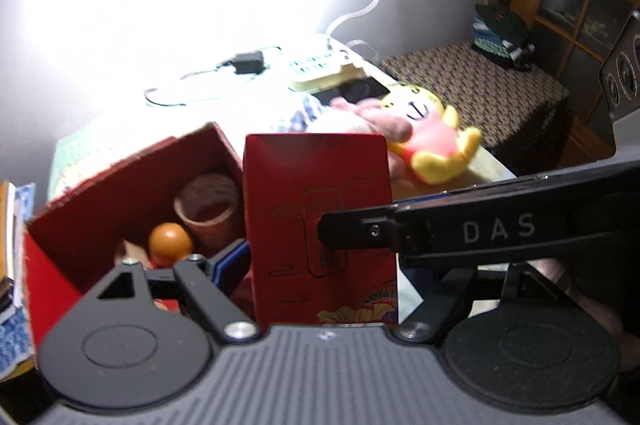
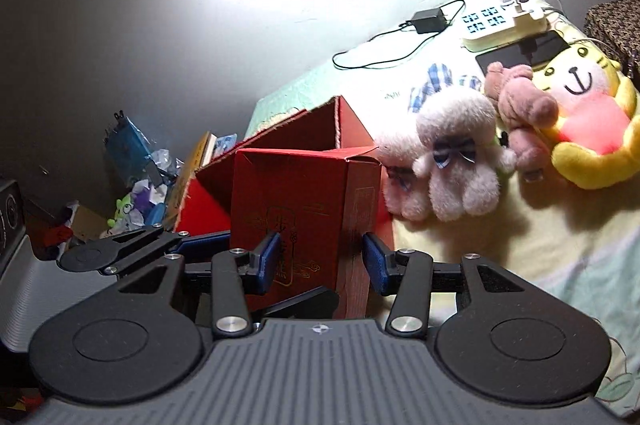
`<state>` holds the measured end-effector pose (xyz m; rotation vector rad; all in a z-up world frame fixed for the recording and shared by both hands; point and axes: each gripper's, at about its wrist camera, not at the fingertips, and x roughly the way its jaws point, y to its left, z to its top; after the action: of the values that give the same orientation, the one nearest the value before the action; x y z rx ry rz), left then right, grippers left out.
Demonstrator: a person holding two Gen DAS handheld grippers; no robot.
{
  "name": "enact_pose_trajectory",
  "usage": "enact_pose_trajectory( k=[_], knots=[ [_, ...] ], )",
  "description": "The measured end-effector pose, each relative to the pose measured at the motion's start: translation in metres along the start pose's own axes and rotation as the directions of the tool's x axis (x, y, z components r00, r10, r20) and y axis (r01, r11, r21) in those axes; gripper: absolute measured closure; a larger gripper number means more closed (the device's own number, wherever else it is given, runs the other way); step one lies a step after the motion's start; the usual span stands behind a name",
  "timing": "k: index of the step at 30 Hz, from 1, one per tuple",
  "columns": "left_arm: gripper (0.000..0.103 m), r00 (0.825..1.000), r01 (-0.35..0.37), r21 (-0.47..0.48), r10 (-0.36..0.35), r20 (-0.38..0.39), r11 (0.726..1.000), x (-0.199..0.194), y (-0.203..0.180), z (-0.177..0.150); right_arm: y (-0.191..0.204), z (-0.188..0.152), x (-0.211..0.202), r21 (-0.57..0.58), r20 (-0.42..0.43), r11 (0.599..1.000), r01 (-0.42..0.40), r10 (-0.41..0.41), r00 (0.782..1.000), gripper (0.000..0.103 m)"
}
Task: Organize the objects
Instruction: 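Lift the red card box with the right gripper above the box rim, then lower the red card box into the box beside the strap bundle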
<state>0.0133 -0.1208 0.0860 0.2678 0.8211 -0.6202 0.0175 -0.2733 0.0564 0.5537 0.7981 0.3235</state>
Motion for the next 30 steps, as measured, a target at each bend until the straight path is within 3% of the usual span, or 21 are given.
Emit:
enact_pose_trajectory(
  k=[8,19,30],
  knots=[
    [0.022,0.990,-0.126,-0.070,0.130,0.047,0.990,-0.014,0.058,0.018,0.038,0.031,0.048,-0.037,-0.015,0.991,-0.125,0.124,0.992,0.054],
    [0.022,0.960,-0.281,-0.132,0.280,-0.023,0.951,0.002,0.145,0.010,0.080,0.050,0.140,-0.010,-0.150,0.975,-0.223,0.219,0.964,0.055],
    [0.022,0.937,-0.332,-0.161,0.306,-0.167,0.929,0.046,0.196,-0.020,0.082,0.043,0.225,0.054,-0.383,0.969,-0.240,0.242,0.891,0.055]
  ],
)
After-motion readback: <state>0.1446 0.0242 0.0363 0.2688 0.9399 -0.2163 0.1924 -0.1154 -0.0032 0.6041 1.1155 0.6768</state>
